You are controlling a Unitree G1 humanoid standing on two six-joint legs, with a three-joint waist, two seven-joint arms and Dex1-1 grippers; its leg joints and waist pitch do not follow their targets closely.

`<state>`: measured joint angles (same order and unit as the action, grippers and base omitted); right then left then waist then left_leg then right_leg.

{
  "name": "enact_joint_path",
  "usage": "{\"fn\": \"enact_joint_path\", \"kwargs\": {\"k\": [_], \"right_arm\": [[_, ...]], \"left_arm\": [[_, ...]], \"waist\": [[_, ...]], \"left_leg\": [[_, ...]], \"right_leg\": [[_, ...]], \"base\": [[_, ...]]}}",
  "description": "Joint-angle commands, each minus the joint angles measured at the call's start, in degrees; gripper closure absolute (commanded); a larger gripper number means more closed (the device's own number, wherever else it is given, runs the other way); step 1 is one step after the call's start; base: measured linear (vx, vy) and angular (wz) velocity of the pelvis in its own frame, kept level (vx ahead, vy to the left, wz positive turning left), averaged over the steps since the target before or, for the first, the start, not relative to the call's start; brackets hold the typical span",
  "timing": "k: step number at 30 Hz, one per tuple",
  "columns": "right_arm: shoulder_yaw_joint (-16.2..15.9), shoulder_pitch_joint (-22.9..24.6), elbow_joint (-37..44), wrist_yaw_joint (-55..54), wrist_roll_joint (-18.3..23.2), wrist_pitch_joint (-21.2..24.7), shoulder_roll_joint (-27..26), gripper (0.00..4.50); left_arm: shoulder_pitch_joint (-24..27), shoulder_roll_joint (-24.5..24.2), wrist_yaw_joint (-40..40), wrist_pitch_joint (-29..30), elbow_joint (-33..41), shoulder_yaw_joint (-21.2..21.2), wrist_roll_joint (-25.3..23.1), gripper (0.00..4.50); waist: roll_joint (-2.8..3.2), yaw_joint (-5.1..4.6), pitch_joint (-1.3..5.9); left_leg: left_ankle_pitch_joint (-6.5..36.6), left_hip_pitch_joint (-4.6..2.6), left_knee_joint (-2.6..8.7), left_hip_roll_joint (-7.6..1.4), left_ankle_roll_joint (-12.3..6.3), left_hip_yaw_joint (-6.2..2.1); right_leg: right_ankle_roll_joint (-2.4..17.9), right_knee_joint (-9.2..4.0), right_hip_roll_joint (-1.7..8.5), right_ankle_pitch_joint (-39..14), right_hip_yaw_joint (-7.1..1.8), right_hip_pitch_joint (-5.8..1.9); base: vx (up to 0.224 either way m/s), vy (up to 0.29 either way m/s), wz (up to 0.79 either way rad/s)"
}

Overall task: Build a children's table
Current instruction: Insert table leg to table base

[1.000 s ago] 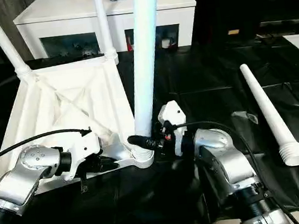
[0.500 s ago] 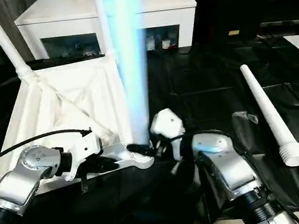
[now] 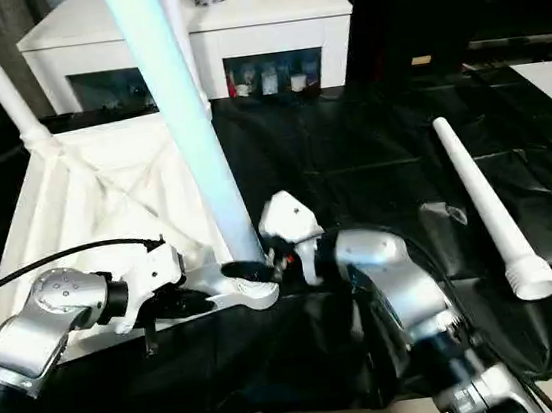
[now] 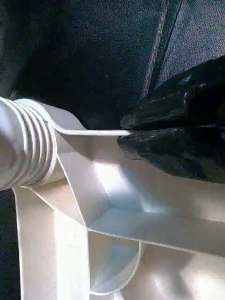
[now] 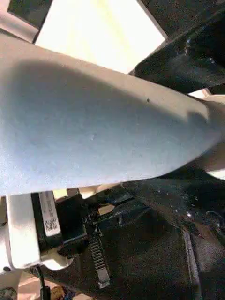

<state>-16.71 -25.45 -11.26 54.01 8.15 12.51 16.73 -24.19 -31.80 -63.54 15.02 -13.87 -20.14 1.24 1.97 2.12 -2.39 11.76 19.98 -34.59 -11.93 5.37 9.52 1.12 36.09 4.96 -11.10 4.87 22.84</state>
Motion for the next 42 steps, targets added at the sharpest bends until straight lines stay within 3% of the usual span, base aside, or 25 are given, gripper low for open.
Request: {"fn": "enact_joint_path", "kwargs": {"k": [1,6,10,12,17,22,25,28,33,40,41,42], "right_arm": [[-1.95,1.62,-6.62,-0.02,-0.54,5.07,-0.65,2.66],[0.36,2.37,-7.86,-0.57,0.72,5.90,-0.70,2.66],[3.77,5.67,-6.81,-2.01,3.10,6.51,-0.42,2.66],[4.35,7.07,-6.02,-2.26,3.53,6.53,-0.25,2.66],[6.05,10.71,-3.78,-4.11,5.14,5.73,-1.13,2.66],[7.19,11.57,-1.90,-7.35,5.62,4.26,-3.20,2.66],[5.88,11.08,-0.87,-7.08,4.83,4.62,-2.78,2.66],[0.61,9.82,-0.10,-4.73,0.31,5.27,0.29,2.66],[-2.85,9.00,0.75,-2.05,-2.20,5.42,2.36,2.66],[-4.58,6.26,-0.79,0.39,-1.45,6.38,2.50,2.66],[-2.50,4.13,-2.49,-1.28,0.37,7.42,0.33,2.66],[-2.28,3.93,-2.64,-1.46,0.55,7.53,0.12,2.66]], "left_arm": [[-2.96,0.39,0.89,-1.06,2.37,2.56,0.76,4.50],[-2.97,0.31,1.00,-1.05,2.40,2.52,0.84,4.50],[-3.14,0.32,1.10,-1.19,2.12,2.53,0.87,4.50],[-3.18,0.34,1.10,-1.25,2.05,2.51,0.88,4.50],[-3.60,0.76,1.15,-1.36,1.61,2.34,0.81,4.50],[-3.92,1.10,1.06,-1.34,1.35,2.28,0.69,4.50],[-3.99,1.18,1.07,-1.31,1.28,2.29,0.65,4.50],[-4.07,1.30,1.17,-1.31,1.14,2.38,0.61,4.50],[-4.04,1.26,1.35,-1.30,1.20,2.53,0.59,4.50],[-4.04,0.78,1.27,-1.42,1.13,2.75,0.52,4.50],[-4.02,0.74,1.39,-1.53,1.06,2.89,0.40,4.50],[-4.01,0.73,1.41,-1.54,1.05,2.90,0.39,4.50]], "waist": [[0.74,0.28,2.92],[0.79,0.28,2.87],[1.02,0.45,3.00],[0.89,0.55,2.97],[1.27,0.61,2.97],[1.32,0.62,2.85],[1.35,0.63,2.75],[1.29,0.69,2.66],[1.08,0.94,2.80],[1.12,1.03,2.66],[0.65,1.00,2.65],[0.93,0.97,2.60]], "left_leg": [[16.27,0.24,4.83,-0.85,-0.10,-0.41],[16.96,0.09,4.91,-0.90,-0.01,-0.42],[16.12,0.09,4.88,-0.94,-0.05,-0.39],[16.19,0.13,4.94,-0.92,-0.07,-0.38],[16.37,0.15,5.04,-0.95,-0.03,-0.40],[17.88,0.08,5.19,-0.85,0.28,-0.42],[18.51,0.03,5.28,-0.87,0.36,-0.46],[17.64,0.15,5.31,-0.89,0.30,-0.48],[15.91,0.17,5.17,-0.94,-0.17,-0.36],[16.89,0.23,5.25,-0.91,-0.17,-0.39],[16.76,0.31,5.30,-0.93,-0.25,-0.39],[16.88,0.31,5.35,-0.91,-0.15,-0.49]], "right_leg": [[11.14,-5.09,2.88,-14.51,-2.91,-2.90],[10.97,-5.23,2.82,-15.28,-2.93,-2.73],[11.39,-5.10,2.82,-13.24,-2.96,-2.74],[11.13,-5.16,2.81,-13.46,-2.95,-2.81],[11.33,-5.25,2.81,-12.50,-2.92,-2.79],[10.55,-5.59,2.85,-15.17,-2.88,-2.68],[9.81,-5.80,2.89,-17.25,-2.87,-2.59],[9.42,-5.75,2.83,-17.45,-2.84,-2.66],[9.59,-5.61,2.93,-15.76,-3.04,-2.62],[9.81,-5.63,2.98,-17.00,-3.00,-2.64],[9.71,-5.67,2.97,-17.19,-2.98,-2.71],[9.81,-5.61,3.02,-17.70,-2.99,-2.60]], "base": [[0.000,0.000,0.00],[0.000,0.000,0.00],[0.000,0.000,0.00],[0.000,0.000,0.00],[0.000,0.000,0.00],[0.000,0.000,0.00],[0.000,0.000,0.00],[0.000,0.000,0.00],[0.000,0.000,0.00],[0.000,0.000,0.00],[0.000,0.000,0.00],[0.000,0.000,0.00]]}}
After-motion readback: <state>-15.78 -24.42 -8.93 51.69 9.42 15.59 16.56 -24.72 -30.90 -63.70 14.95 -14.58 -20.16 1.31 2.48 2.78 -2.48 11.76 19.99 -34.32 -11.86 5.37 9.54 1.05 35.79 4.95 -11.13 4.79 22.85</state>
